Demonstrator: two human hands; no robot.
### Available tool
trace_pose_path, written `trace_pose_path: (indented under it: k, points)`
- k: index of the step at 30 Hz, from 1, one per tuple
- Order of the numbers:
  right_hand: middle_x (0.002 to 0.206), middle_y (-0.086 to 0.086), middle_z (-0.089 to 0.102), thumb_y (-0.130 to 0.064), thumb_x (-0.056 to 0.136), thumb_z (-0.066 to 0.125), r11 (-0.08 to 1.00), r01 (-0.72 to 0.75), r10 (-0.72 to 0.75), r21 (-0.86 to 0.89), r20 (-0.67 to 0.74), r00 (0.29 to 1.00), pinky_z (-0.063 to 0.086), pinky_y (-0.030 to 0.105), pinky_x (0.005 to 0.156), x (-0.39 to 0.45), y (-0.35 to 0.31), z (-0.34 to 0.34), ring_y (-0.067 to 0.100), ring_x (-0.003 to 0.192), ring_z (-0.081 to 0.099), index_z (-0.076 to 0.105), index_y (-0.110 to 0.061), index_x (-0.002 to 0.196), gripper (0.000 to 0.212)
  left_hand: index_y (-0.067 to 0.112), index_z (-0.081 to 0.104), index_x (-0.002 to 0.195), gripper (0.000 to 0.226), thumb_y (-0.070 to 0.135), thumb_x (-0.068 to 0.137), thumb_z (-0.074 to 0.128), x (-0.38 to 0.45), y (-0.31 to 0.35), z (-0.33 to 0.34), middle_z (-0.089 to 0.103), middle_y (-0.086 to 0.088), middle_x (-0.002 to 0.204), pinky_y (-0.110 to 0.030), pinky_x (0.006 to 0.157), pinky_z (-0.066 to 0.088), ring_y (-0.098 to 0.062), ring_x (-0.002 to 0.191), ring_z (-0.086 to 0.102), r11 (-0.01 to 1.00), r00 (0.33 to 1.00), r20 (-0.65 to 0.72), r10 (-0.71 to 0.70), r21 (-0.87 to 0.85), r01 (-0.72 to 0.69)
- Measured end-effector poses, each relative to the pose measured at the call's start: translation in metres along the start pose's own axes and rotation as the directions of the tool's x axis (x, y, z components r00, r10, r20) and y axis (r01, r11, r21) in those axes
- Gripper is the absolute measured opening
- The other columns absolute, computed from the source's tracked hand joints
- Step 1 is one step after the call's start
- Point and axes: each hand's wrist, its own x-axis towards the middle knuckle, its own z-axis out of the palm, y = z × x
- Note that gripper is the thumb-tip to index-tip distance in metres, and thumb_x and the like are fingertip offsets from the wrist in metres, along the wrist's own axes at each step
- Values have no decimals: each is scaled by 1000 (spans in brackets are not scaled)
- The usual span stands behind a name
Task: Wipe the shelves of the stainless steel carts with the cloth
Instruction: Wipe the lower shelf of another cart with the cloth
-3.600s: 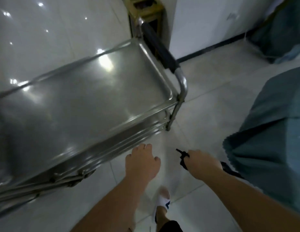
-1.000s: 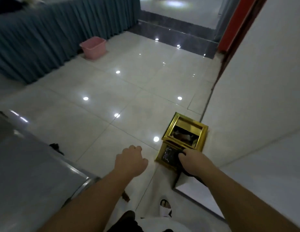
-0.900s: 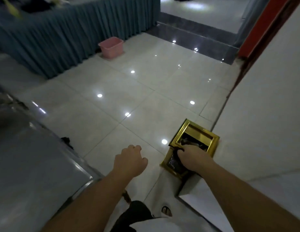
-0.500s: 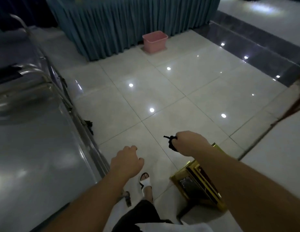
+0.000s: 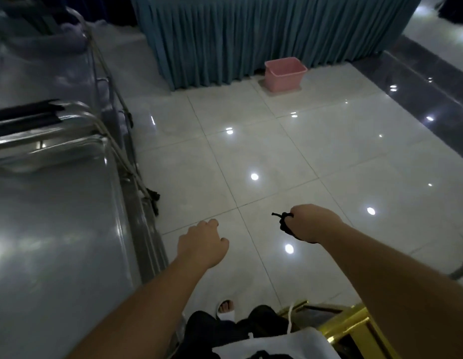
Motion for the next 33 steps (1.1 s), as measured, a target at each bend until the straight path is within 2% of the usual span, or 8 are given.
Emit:
trace_pose_path:
  k: [5, 8, 13, 15, 18, 22, 29, 33]
  points:
    - [107, 11, 68, -35, 108, 42, 945, 246, -246, -214, 28, 969, 53, 36, 79, 55, -54, -30, 28, 93, 66, 66, -6, 103, 38, 26, 41, 156, 60, 49, 101, 45, 18, -26, -23, 55, -4, 146, -43, 98, 51, -28, 128, 56, 987, 990, -44, -137, -85, 133]
    - [101, 9, 67, -41, 107, 45, 886, 377, -370, -272, 78, 926, 50, 33, 74, 86, -100, -44, 26, 91, 67, 66, -6, 102, 41, 27, 42, 154, 57, 49, 101, 46, 30, -45, -36, 58, -3, 142, -39, 91, 50, -26, 123, 59, 961, 969, -68, -238, -158, 225]
    - [112, 10, 67, -41, 110, 39, 724, 590, -555, -359, 204, 806, 56, 41, 92, 141, -183, -70, 30, 103, 65, 66, -8, 112, 42, 27, 48, 146, 50, 48, 101, 46, 58, -64, -56, 61, -3, 140, -38, 90, 49, -26, 119, 63, 852, 879, -95, -467, -314, 419]
    - [114, 8, 67, -41, 110, 40, 643, 661, -603, -387, 277, 748, 56, 39, 91, 167, -210, -77, 27, 103, 65, 65, -8, 113, 42, 24, 50, 141, 46, 47, 101, 47, 69, -65, -60, 62, -4, 135, -41, 93, 52, -28, 117, 63, 774, 816, -79, -573, -378, 507]
    - [102, 5, 66, -44, 108, 41, 567, 728, -636, -385, 357, 684, 51, 34, 75, 199, -237, -85, 25, 93, 65, 63, -14, 102, 38, 25, 45, 150, 54, 48, 102, 48, 74, -54, -57, 60, -3, 141, -43, 102, 51, -29, 125, 60, 611, 701, -4, -713, -493, 619]
    - [100, 7, 68, -43, 107, 43, 452, 776, -609, -440, 483, 629, 53, 35, 83, 229, -255, -81, 26, 92, 66, 64, -13, 99, 37, 26, 45, 148, 55, 52, 100, 46, 66, -30, -27, 59, -3, 137, -44, 95, 50, -30, 121, 60, 394, 552, 113, -826, -585, 709]
    - [97, 5, 67, -41, 106, 43, 221, 835, -576, -504, 624, 528, 52, 34, 80, 222, -267, -47, 25, 88, 66, 63, -16, 98, 33, 26, 50, 143, 54, 46, 92, 47, 38, 18, 45, 64, -6, 136, -44, 90, 49, -32, 121, 62, 19, 321, 304, -897, -699, 715]
    - [100, 8, 69, -41, 105, 45, 108, 840, -539, -532, 678, 499, 57, 38, 90, 197, -275, -15, 28, 92, 68, 66, -14, 100, 34, 27, 52, 142, 51, 45, 95, 52, 30, 30, 80, 65, -5, 137, -37, 82, 45, -30, 121, 64, -89, 247, 339, -908, -731, 677]
